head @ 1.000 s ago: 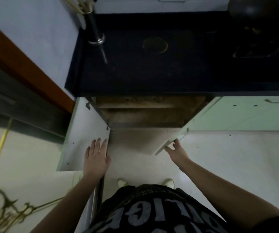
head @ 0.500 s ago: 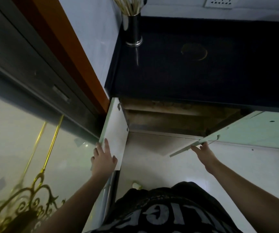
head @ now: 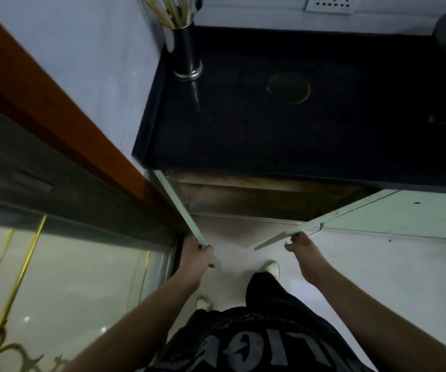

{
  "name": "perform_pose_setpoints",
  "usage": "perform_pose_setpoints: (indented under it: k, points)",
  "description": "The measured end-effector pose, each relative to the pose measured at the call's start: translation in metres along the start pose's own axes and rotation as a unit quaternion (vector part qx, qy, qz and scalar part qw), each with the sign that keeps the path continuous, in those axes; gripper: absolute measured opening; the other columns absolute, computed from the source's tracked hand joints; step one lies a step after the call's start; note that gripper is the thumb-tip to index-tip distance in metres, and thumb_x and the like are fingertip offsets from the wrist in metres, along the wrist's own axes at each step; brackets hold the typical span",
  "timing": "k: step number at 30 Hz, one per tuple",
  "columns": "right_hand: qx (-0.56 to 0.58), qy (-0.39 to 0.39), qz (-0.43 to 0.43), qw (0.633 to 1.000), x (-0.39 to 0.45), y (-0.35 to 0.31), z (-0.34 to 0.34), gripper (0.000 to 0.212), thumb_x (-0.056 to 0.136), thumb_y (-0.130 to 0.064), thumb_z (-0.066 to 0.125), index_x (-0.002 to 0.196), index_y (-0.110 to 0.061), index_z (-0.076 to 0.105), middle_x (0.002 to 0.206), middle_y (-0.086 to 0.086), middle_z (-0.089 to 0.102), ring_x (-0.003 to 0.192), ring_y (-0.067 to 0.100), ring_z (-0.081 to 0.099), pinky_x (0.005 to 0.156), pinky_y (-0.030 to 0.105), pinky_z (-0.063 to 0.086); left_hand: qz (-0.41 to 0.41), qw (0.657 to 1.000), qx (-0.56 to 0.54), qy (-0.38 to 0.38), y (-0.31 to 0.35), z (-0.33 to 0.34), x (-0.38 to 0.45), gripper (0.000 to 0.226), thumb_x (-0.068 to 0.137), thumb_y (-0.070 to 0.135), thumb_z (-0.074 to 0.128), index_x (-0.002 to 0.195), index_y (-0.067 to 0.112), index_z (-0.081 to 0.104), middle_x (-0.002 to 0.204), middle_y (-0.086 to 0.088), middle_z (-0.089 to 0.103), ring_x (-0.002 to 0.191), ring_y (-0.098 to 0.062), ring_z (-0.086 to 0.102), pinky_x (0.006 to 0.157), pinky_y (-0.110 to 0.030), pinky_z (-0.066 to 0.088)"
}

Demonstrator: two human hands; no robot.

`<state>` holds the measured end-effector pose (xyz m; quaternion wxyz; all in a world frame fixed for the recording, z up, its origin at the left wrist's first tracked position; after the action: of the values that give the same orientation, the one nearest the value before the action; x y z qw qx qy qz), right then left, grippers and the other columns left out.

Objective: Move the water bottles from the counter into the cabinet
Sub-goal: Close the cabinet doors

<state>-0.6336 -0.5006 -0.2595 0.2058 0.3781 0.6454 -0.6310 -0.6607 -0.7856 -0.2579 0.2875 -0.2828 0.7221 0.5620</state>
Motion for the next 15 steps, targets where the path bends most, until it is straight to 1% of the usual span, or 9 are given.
perform_pose_setpoints:
  k: [1, 3, 6, 8, 9, 10, 11, 13, 15]
  points:
    - [0.012, -0.011, 0.003, 1.000, 0.001, -0.002, -0.003, 0.045, 0.085, 0.015, 0.049, 0.124, -0.007, 0.050, 0.143, 0.018, 0.043, 0.139, 0.030, 0.032, 0.113, 0.045, 0.027, -0.011, 0.999, -0.042, -0.017, 0.009, 0.012, 0.003, 0.048, 0.091, 0.001, 0.052, 0.135, 0.019, 0.045, 0.110, -0.009, 0.061, 0.093, -0.021, 0.062, 0.061, -0.027, 0.057]
    - [0.022, -0.024, -0.001, 0.999, 0.004, -0.006, -0.010, 0.042, 0.082, 0.021, 0.045, 0.113, -0.006, 0.055, 0.138, 0.026, 0.044, 0.136, 0.036, 0.035, 0.113, 0.047, 0.027, -0.031, 0.994, -0.093, -0.047, 0.026, 0.033, 0.011, 0.057, 0.089, -0.007, 0.049, 0.139, 0.019, 0.044, 0.117, -0.008, 0.060, 0.102, -0.018, 0.059, 0.073, -0.024, 0.051]
    - [-0.008, -0.019, -0.019, 1.000, 0.013, -0.018, -0.019, 0.036, 0.083, 0.022, 0.045, 0.117, 0.012, 0.048, 0.141, 0.037, 0.034, 0.136, 0.046, 0.028, 0.116, 0.051, 0.022, -0.039, 0.997, -0.023, -0.054, 0.045, 0.051, 0.022, 0.075, 0.089, -0.009, 0.046, 0.152, 0.028, 0.027, 0.146, -0.003, 0.045, 0.119, -0.015, 0.046, 0.096, -0.033, 0.039]
    - [-0.005, -0.048, 0.015, 0.999, 0.023, -0.024, -0.018, 0.039, 0.091, 0.009, 0.044, 0.130, 0.007, 0.047, 0.149, 0.026, 0.036, 0.141, 0.038, 0.028, 0.118, 0.040, 0.020, -0.023, 0.998, 0.048, -0.029, 0.056, 0.059, 0.029, 0.079, 0.092, -0.007, 0.043, 0.154, 0.034, 0.017, 0.154, -0.001, 0.031, 0.129, -0.020, 0.038, 0.104, -0.039, 0.035]
    - [-0.092, -0.063, 0.004, 0.994, 0.024, -0.033, -0.016, 0.040, 0.095, 0.001, 0.042, 0.134, 0.001, 0.048, 0.151, 0.017, 0.038, 0.141, 0.032, 0.028, 0.117, 0.033, 0.018, -0.012, 0.997, 0.074, -0.015, 0.059, 0.063, 0.032, 0.081, 0.093, -0.008, 0.042, 0.154, 0.036, 0.013, 0.157, -0.001, 0.024, 0.133, -0.022, 0.035, 0.104, -0.038, 0.038]
    - [-0.254, -0.041, -0.034, 0.966, 0.023, -0.042, -0.017, 0.039, 0.097, -0.004, 0.040, 0.135, -0.004, 0.050, 0.150, 0.010, 0.040, 0.141, 0.027, 0.027, 0.116, 0.028, 0.017, -0.007, 0.996, 0.093, -0.005, 0.062, 0.068, 0.034, 0.085, 0.092, -0.009, 0.043, 0.154, 0.037, 0.010, 0.160, -0.001, 0.018, 0.134, -0.024, 0.034, 0.097, -0.034, 0.044]
    - [-0.342, -0.057, -0.061, 0.936, 0.023, -0.049, -0.017, 0.038, 0.098, -0.007, 0.040, 0.135, -0.007, 0.051, 0.149, 0.006, 0.041, 0.141, 0.023, 0.026, 0.114, 0.024, 0.017, -0.018, 0.995, 0.096, 0.000, 0.064, 0.073, 0.035, 0.089, 0.090, -0.010, 0.045, 0.154, 0.039, 0.007, 0.161, -0.003, 0.012, 0.134, -0.025, 0.033, 0.087, -0.028, 0.045]
    - [-0.420, -0.068, -0.067, 0.903, 0.028, -0.061, -0.013, 0.037, 0.098, -0.011, 0.046, 0.134, -0.009, 0.053, 0.150, 0.003, 0.041, 0.143, 0.019, 0.022, 0.109, 0.019, 0.020, -0.051, 0.997, 0.063, -0.004, 0.060, 0.082, 0.036, 0.096, 0.088, -0.011, 0.047, 0.153, 0.044, 0.003, 0.163, -0.005, 0.007, 0.133, -0.024, 0.032, 0.082, -0.027, 0.038]
    - [-0.444, -0.048, -0.027, 0.894, 0.032, -0.065, -0.009, 0.040, 0.096, -0.012, 0.050, 0.136, -0.009, 0.050, 0.152, 0.003, 0.037, 0.146, 0.020, 0.018, 0.109, 0.018, 0.025, -0.054, 0.998, 0.007, -0.010, 0.056, 0.088, 0.034, 0.097, 0.087, -0.012, 0.045, 0.152, 0.047, 0.003, 0.159, -0.006, 0.019, 0.134, -0.025, 0.036, 0.080, -0.028, 0.040]
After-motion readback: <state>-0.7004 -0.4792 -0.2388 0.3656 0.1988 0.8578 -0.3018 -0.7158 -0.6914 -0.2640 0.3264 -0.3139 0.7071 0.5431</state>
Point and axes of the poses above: each hand's wrist, its own x-axis towards the middle knuckle, its own z-axis out of the palm, y = z × x, the point moved 4 cm from there along x, towards the middle knuckle
